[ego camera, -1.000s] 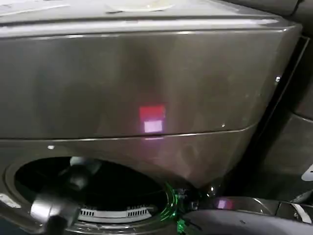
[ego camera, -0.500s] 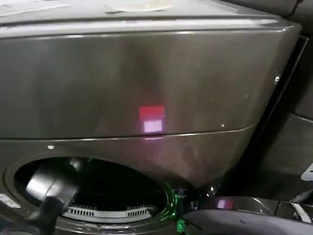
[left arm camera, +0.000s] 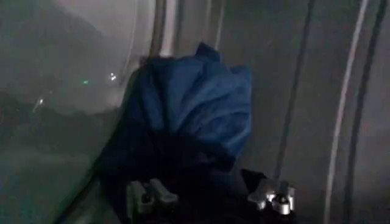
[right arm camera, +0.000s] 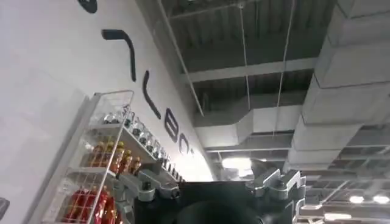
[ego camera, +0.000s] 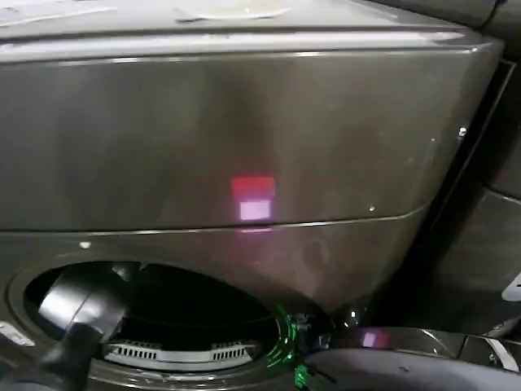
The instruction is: Grasp the clothes from the dryer.
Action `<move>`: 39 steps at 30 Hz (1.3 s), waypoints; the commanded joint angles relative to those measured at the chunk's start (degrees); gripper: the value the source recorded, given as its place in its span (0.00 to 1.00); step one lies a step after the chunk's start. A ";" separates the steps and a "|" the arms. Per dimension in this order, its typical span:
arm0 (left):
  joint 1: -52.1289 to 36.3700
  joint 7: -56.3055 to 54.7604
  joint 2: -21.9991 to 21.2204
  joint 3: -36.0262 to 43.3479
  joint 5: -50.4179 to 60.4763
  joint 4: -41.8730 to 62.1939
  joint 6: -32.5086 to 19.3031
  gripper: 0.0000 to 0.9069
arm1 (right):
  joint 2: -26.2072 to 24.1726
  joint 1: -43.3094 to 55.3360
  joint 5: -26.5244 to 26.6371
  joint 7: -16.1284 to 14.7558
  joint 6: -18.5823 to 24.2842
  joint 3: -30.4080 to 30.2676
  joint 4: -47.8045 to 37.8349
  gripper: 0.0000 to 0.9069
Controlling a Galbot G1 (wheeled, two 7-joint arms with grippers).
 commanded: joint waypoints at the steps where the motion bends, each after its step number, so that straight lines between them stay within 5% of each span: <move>1: 0.31 -0.99 0.02 0.77 0.88 0.44 0.84 0.13 | 0.04 -0.09 0.08 -0.08 0.06 0.21 -0.05 1.00; 6: 0.95 -2.56 -0.09 0.43 2.09 0.25 0.75 0.00 | 0.09 -0.22 0.20 -0.09 0.13 0.57 -0.38 1.00; 21: 11.67 -24.18 -0.22 -17.69 -7.18 -16.03 -1.68 0.00 | 0.71 1.06 0.13 0.14 0.26 -0.67 0.98 1.00; 39: 37.37 -48.38 -2.21 -32.87 -21.98 -55.95 -10.44 0.00 | 0.83 2.76 -1.06 0.47 0.75 -2.83 1.81 1.00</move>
